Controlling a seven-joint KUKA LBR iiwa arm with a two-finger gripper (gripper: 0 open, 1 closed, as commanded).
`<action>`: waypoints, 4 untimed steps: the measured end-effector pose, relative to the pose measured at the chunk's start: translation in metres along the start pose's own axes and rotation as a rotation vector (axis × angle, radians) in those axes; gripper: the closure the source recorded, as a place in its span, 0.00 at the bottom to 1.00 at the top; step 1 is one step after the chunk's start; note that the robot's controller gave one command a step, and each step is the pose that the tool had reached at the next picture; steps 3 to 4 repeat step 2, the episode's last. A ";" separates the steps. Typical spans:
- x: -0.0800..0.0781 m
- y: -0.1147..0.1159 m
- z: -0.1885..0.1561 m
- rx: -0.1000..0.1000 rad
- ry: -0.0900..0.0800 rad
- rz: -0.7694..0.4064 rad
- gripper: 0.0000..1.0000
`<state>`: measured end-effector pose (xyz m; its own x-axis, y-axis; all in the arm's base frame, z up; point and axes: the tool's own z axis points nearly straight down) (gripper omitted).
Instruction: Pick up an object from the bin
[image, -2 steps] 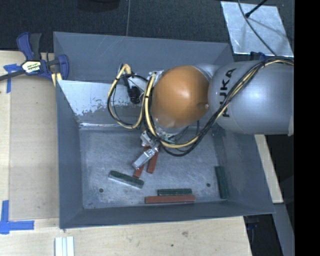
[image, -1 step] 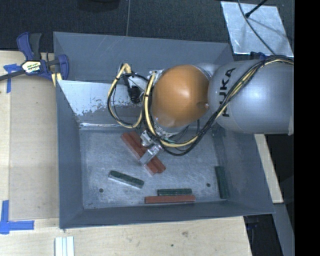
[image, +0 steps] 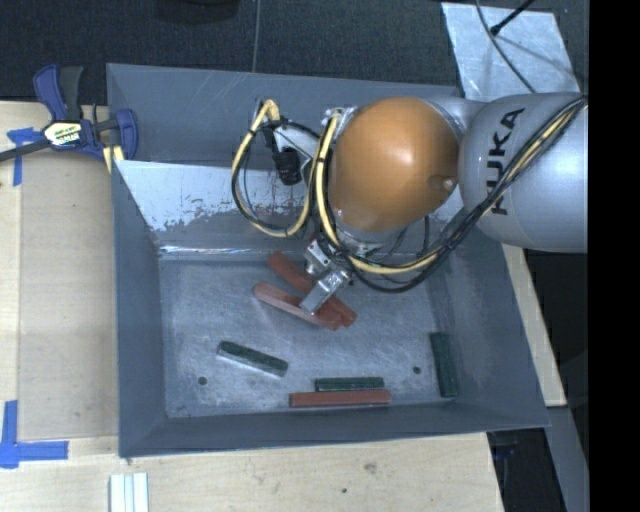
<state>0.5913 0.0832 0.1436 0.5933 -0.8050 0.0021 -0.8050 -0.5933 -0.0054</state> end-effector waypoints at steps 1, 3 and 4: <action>0.020 -0.013 -0.011 -0.001 -0.002 0.028 1.00; 0.015 -0.021 -0.131 0.003 0.000 -0.036 1.00; 0.015 -0.021 -0.131 0.003 0.000 -0.036 1.00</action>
Offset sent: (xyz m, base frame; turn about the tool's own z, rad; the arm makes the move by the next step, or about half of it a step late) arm 0.0208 -0.0086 0.0109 0.0235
